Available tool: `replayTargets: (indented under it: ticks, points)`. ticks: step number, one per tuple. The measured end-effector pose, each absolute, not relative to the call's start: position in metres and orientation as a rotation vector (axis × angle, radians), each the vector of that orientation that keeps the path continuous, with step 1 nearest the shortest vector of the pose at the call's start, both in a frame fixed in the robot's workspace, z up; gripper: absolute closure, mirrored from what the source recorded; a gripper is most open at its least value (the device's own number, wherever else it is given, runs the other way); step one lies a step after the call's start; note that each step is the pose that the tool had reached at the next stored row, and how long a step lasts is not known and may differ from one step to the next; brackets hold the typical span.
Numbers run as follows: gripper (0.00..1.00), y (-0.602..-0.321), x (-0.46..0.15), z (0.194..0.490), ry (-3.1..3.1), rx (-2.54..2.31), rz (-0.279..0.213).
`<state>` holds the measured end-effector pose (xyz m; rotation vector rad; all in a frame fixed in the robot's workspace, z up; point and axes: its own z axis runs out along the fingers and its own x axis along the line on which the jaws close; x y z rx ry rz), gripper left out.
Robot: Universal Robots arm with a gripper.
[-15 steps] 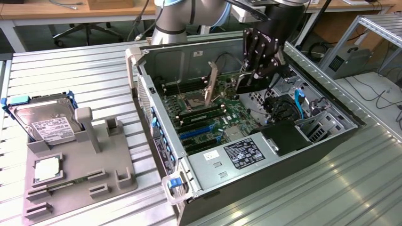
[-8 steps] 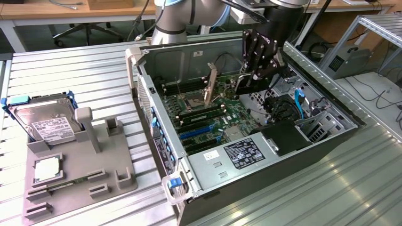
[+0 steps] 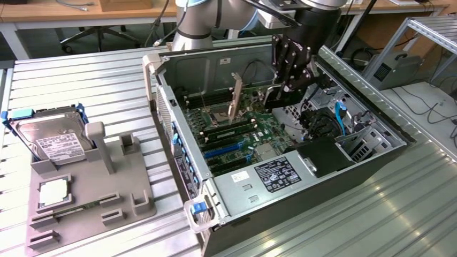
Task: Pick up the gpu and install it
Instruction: 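Insert the gpu into the slot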
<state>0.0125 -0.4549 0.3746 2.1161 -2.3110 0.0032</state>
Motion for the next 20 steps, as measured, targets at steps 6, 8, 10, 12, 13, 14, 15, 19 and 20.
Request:
replayTargets:
  ticks: [6,8,10,12,13,14,15,19,20]
  points:
    - [0.73,-0.4548,0.0088,0.3675,-2.311,2.116,0.003]
    - [0.73,-0.4549,0.0087,0.3673,-2.311,2.116,0.003]
    - [0.73,-0.4549,0.0087,0.3673,-2.311,2.116,0.003]
    - [0.73,-0.4548,0.0087,0.3673,-2.311,2.116,0.003]
    - [0.73,-0.4549,0.0087,0.3673,-2.311,2.116,0.003]
    - [0.73,-0.4549,0.0085,0.3673,-2.311,2.116,0.003]
    - [0.73,-0.4549,0.0069,0.3673,-2.311,2.116,0.003]
    - [0.73,-0.4549,0.0064,0.3673,-2.311,2.116,0.003]
    - [0.73,-0.4549,0.0064,0.3673,-2.311,2.116,0.003]
